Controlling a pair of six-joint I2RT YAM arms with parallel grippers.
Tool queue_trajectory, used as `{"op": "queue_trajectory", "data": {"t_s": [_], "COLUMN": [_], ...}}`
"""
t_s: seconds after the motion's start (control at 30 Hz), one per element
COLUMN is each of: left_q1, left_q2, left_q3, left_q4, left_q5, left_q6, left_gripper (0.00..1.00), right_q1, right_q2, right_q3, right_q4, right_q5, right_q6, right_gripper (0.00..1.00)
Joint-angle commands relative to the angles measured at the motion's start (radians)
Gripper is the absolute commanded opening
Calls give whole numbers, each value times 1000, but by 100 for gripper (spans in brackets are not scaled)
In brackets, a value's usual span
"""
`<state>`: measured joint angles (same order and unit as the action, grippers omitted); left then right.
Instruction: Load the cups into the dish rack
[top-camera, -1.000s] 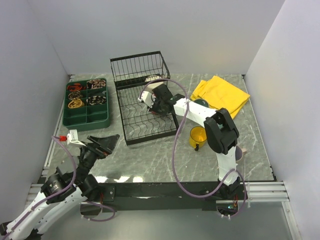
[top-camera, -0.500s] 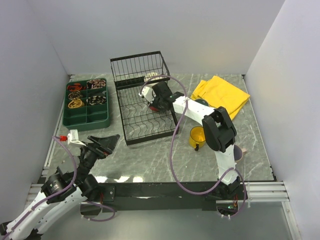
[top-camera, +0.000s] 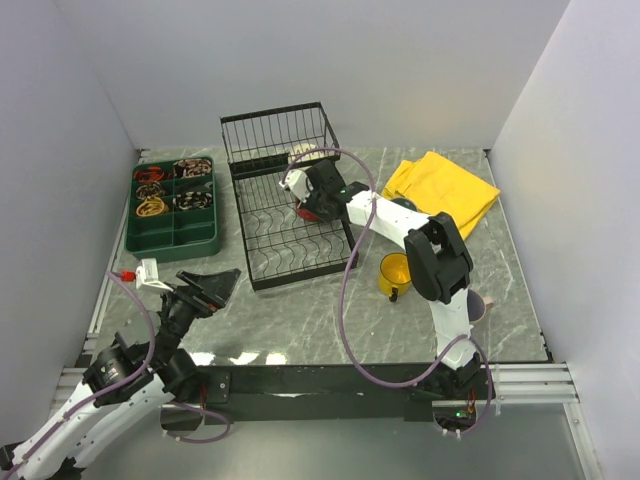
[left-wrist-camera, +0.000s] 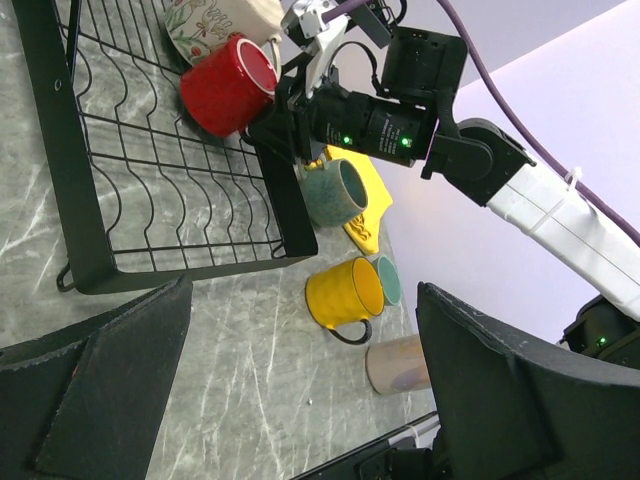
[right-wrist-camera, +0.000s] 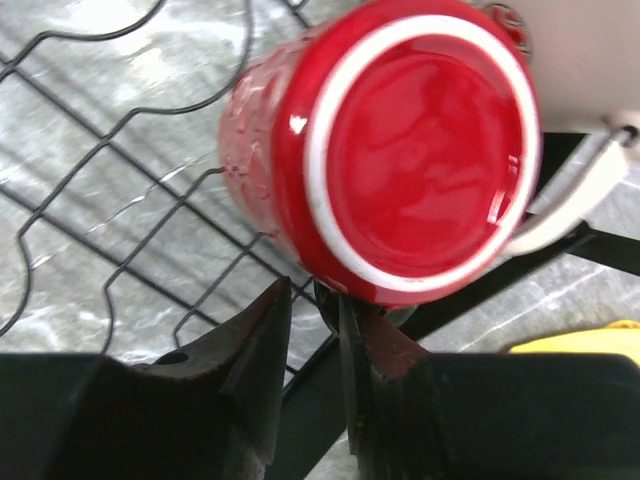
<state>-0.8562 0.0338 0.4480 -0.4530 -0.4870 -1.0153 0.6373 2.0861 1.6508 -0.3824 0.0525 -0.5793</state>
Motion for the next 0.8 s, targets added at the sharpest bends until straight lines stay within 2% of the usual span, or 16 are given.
{"op": "queue_trajectory", "data": {"t_s": [0.0,0.23,0.4,0.53,0.77], "left_q1": [0,0,0,0,0], "left_q2": [14,23,29,34,55], "left_q3": [8,15,21,23,38], "left_q4": [23,25,28,40,65], "left_q5": [-7,-7,-7,-1,21], "left_q6": [3,7,11,14,35], "left_gripper": [99,99,99,99,100], "right_q1": [-14,-14,-13,-14,-13], "right_q2": [28,35,-40,-168,-389], "right_q3": [69,69,14,-101,-203], "right_q4": [68,82,82,86,-21], "right_q5": [50,49,-19,-137,-391], "right_q6": [36,35,32,9,-19], "right_gripper": [35,36,36,40,48]}}
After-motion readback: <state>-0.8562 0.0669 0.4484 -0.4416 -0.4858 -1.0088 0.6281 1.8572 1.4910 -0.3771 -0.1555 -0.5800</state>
